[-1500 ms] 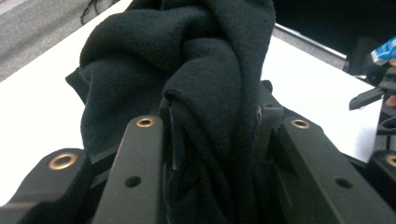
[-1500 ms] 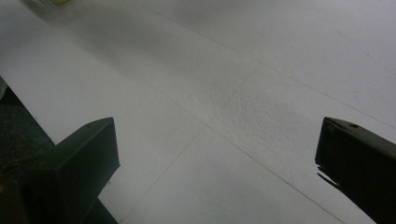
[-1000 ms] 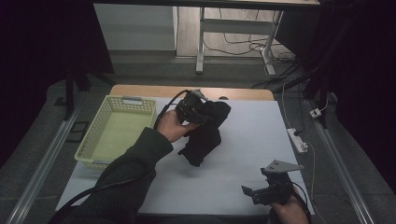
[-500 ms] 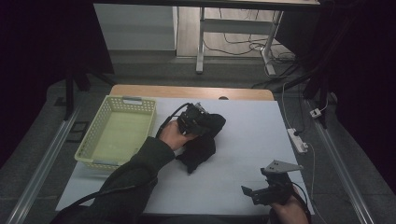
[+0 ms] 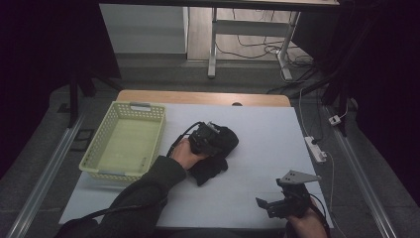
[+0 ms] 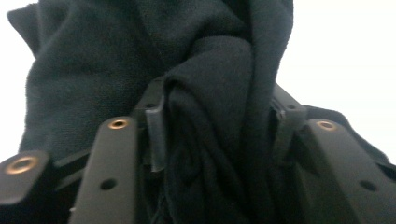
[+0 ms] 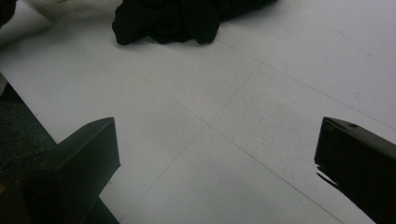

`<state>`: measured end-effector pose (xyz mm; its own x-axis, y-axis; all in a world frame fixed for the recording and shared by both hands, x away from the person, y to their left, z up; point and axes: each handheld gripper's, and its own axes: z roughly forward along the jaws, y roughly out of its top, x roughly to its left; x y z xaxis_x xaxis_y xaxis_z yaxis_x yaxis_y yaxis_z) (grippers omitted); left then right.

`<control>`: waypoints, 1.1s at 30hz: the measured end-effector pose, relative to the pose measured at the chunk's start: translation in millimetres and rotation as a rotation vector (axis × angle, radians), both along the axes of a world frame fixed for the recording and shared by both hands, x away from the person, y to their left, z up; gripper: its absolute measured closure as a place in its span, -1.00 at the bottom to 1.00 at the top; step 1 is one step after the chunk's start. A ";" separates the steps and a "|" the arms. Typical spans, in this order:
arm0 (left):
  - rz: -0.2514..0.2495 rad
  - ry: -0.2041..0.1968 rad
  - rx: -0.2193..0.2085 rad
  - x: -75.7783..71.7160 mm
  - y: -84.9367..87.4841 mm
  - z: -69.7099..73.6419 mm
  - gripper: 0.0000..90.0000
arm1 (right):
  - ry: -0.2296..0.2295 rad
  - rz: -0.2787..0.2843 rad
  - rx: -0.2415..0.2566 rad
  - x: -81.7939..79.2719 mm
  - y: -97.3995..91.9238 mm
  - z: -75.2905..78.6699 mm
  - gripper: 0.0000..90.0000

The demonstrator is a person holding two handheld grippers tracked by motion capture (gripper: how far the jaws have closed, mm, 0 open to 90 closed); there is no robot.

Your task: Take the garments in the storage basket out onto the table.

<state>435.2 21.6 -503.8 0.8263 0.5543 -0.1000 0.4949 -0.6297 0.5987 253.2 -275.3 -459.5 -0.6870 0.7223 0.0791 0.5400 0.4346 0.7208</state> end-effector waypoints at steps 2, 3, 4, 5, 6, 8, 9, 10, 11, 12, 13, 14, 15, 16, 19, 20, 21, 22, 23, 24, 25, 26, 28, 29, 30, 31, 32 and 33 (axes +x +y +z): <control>0.009 -0.003 -0.009 -0.4 0.0 -1.0 -0.01 | 0.000 0.000 0.000 0.0 0.0 0.0 -1.00; 0.014 -0.002 -0.015 -0.5 -0.4 -1.2 -0.06 | 0.000 0.000 0.000 0.0 0.0 0.0 -1.00; 0.013 0.000 -0.011 -0.4 -0.8 -0.6 -0.10 | 0.000 0.001 0.000 0.0 -0.1 0.0 -1.00; 0.016 0.002 -0.016 -0.5 -1.4 -0.3 -0.15 | 0.000 0.001 0.000 -0.1 0.0 0.0 -1.00; 0.014 0.007 -0.022 -0.6 -1.9 0.5 -0.21 | 0.000 0.001 -0.001 0.0 0.0 0.0 -1.00; 0.008 0.016 -0.030 -0.5 -1.9 2.2 -0.35 | -0.001 0.002 -0.001 -0.1 0.0 0.0 -1.00; 0.006 0.018 -0.037 -0.7 -1.6 3.0 -0.39 | -0.001 0.002 -0.002 -0.1 0.0 0.0 -1.00; 0.004 0.023 -0.044 -0.7 -1.2 3.9 -0.45 | -0.001 0.002 -0.002 -0.1 0.0 0.0 -1.00; 0.004 0.026 -0.047 -0.7 -0.9 4.4 -0.50 | -0.001 0.002 -0.002 -0.1 0.0 -0.1 -1.00; 0.004 0.032 -0.051 -0.5 -0.2 5.7 -0.54 | -0.001 0.003 -0.002 -0.1 0.0 -0.1 -1.00; 0.005 0.034 -0.057 -0.6 0.4 6.7 -0.60 | -0.002 0.003 -0.003 -0.2 0.0 0.0 -1.00; 0.004 0.032 -0.057 -0.6 1.0 7.6 -0.63 | -0.002 0.004 -0.002 -0.3 0.0 0.0 -1.00; 0.008 0.032 -0.062 -1.0 1.2 8.6 -0.65 | -0.002 0.004 -0.002 -0.3 0.1 0.0 -1.00; 0.009 0.032 -0.062 -1.2 1.3 9.4 -0.70 | -0.002 0.004 -0.003 -0.3 0.1 0.0 -1.00; 0.006 0.033 -0.067 -2.1 1.9 11.5 -0.84 | -0.002 0.004 -0.004 -0.2 0.2 -0.1 -1.00; 0.006 0.034 -0.069 -2.5 2.6 12.7 -0.88 | -0.002 0.004 -0.004 -0.1 0.2 -0.1 -1.00; 0.006 0.035 -0.072 -2.7 3.4 13.7 -0.91 | -0.002 0.004 -0.004 -0.1 0.2 -0.1 -1.00; 0.004 0.036 -0.078 -3.1 4.4 14.8 -0.93 | -0.002 0.004 -0.004 -0.1 0.2 -0.1 -1.00; 0.002 0.037 -0.082 -3.7 5.5 16.1 -0.94 | -0.002 0.004 -0.003 -0.1 0.2 -0.1 -1.00; 0.003 0.037 -0.093 -4.8 6.1 17.2 -0.97 | -0.003 0.005 -0.004 -0.2 0.1 0.0 -1.00; -0.004 0.034 -0.095 -5.6 7.3 18.9 -0.99 | -0.003 0.005 -0.004 -0.2 0.2 -0.1 -1.00; -0.005 0.030 -0.105 -6.9 7.8 20.4 -1.00 | -0.003 0.005 -0.005 -0.2 0.2 -0.1 -1.00; -0.022 0.016 -0.108 -9.1 9.9 24.3 -1.00 | -0.002 0.005 -0.006 -0.3 0.5 0.0 -1.00; -0.027 0.011 -0.109 -10.1 10.8 26.3 -1.00 | -0.003 0.006 -0.008 -0.3 0.4 0.0 -1.00; -0.030 0.008 -0.115 -11.2 11.5 28.0 -1.00 | -0.004 0.007 -0.008 -0.3 0.5 -0.1 -1.00; -0.039 0.006 -0.112 -11.9 12.9 30.2 -1.00 | -0.004 0.007 -0.009 -0.3 0.6 -0.1 -1.00; -0.038 0.003 -0.119 -13.2 13.7 31.9 -1.00 | -0.004 0.007 -0.009 -0.4 0.7 -0.1 -1.00; -0.046 0.000 -0.118 -13.9 15.0 33.7 -1.00 | -0.004 0.007 -0.010 -0.4 0.8 -0.1 -1.00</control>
<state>421.4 36.6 -470.1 0.8503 0.5005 -0.1627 0.4676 -0.5767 0.6699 252.8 -274.5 -459.6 -0.6924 0.7182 0.0692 0.5339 0.4454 0.7188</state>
